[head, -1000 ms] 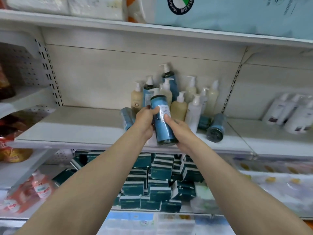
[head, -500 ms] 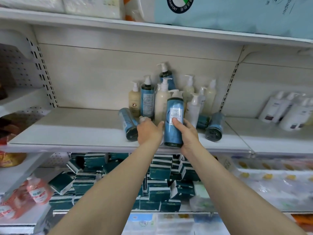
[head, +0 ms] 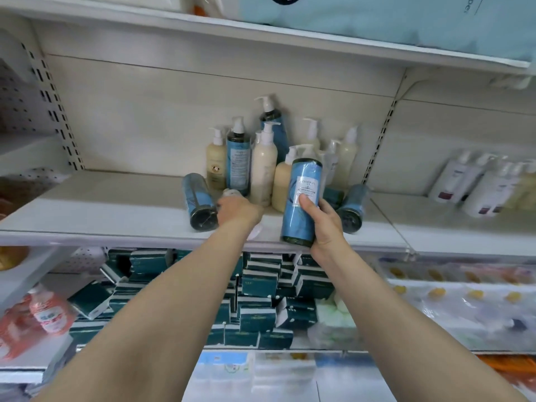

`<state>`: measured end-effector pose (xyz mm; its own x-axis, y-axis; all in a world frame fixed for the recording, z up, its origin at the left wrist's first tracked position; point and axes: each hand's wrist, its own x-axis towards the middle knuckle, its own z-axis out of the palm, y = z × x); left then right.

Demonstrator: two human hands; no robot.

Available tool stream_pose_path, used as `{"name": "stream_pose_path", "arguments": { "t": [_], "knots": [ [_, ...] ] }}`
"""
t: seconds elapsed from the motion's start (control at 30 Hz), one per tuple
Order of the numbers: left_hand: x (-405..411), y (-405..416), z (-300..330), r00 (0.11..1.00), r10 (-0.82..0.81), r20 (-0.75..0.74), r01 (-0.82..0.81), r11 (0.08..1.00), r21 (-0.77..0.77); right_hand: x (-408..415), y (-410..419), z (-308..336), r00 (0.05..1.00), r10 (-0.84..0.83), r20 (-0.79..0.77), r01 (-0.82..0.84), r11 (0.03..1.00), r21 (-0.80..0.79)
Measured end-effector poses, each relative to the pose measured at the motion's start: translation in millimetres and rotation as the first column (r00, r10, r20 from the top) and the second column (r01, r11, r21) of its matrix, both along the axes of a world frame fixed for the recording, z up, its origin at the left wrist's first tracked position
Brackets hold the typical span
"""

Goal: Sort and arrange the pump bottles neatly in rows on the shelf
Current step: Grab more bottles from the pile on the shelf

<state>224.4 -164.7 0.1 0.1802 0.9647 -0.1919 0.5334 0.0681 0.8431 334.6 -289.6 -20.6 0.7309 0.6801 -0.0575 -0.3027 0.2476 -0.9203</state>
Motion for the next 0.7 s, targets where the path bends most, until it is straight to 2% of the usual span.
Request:
{"name": "stream_pose_path", "arguments": {
  "t": [0.1, 0.17, 0.33, 0.5, 0.7],
  "knots": [
    [-6, -2, 12, 0.931, 0.082, 0.356, 0.014, 0.966, -0.258, 11, -9, 5, 0.999, 0.035, 0.014, -0.035, 0.999, 0.006],
    [-1, -21, 19, 0.871, 0.132, 0.473, 0.018, 0.954, -0.298, 21, -14, 10, 0.998, 0.053, 0.022, -0.053, 0.998, 0.014],
    [28, -81, 52, 0.777, 0.104, 0.621, -0.009, 0.988, -0.155, 40, -33, 18, 0.995, 0.094, 0.042, -0.096, 0.994, 0.052],
    [69, -134, 62, 0.683, -0.002, 0.730, 0.032, 0.999, -0.027, 81, -82, 28, 0.993, 0.102, 0.062, -0.107, 0.991, 0.086],
    [141, -197, 38, 0.648, -0.059, 0.759, 0.135, 0.990, -0.039, 155, -166, 34, 0.995, 0.051, 0.084, -0.055, 0.997, 0.045]
  ]
}}
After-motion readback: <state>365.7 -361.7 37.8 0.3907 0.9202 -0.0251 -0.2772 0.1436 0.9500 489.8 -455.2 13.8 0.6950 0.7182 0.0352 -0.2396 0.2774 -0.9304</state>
